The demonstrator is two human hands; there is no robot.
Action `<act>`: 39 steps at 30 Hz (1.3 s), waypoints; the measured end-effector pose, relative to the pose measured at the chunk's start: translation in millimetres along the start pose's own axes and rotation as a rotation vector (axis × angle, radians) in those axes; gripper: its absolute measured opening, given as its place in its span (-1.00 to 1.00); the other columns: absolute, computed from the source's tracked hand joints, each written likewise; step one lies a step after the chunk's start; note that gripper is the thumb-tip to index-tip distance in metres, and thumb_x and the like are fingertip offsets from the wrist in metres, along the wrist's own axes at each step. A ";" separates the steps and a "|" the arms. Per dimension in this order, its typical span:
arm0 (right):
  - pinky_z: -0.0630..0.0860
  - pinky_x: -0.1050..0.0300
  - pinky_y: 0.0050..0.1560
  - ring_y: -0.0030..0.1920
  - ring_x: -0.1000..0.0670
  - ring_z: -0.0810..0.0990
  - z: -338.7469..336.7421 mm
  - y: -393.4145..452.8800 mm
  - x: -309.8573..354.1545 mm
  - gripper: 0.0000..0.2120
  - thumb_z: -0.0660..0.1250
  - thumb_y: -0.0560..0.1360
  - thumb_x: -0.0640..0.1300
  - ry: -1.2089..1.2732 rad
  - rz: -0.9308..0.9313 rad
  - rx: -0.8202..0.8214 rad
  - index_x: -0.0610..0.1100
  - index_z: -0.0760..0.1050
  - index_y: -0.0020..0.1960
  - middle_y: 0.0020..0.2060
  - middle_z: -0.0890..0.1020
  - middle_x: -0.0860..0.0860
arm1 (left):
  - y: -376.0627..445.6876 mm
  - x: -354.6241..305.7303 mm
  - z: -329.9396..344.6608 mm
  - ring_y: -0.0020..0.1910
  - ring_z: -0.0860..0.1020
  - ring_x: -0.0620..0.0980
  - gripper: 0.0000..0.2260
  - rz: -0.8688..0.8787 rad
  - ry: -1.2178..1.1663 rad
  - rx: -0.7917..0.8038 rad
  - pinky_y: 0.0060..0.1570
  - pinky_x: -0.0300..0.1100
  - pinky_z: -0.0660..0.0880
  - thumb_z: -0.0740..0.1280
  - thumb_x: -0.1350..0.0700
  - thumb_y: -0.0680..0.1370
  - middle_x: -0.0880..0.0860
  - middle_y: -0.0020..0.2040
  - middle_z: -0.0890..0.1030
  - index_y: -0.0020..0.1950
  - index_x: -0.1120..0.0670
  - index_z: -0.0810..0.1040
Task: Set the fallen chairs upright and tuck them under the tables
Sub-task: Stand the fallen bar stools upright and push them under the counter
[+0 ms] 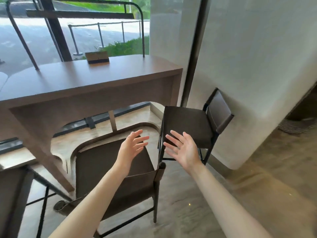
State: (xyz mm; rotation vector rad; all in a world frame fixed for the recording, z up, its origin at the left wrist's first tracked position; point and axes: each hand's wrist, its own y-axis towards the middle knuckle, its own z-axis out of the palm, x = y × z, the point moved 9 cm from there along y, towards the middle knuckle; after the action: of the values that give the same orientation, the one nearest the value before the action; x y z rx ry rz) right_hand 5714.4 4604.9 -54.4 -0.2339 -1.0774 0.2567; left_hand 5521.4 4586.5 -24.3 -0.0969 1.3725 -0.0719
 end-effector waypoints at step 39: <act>0.55 0.16 0.10 0.02 -0.06 0.62 -353.3 283.9 316.9 -0.62 0.06 0.54 -0.48 -0.539 -0.307 -0.155 -0.23 0.55 0.16 0.07 0.65 -0.14 | 333.5 63.1 408.7 0.10 0.60 -0.03 -0.60 0.025 0.227 0.043 0.23 -0.09 0.46 0.13 -0.17 0.50 0.01 0.10 0.65 0.21 -0.02 0.52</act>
State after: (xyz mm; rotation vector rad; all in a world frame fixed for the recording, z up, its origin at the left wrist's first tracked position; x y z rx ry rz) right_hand 6144.6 4952.1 -38.8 -0.1356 -1.6509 -0.0488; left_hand 5932.8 4922.1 -43.6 -0.0356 1.5977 -0.0935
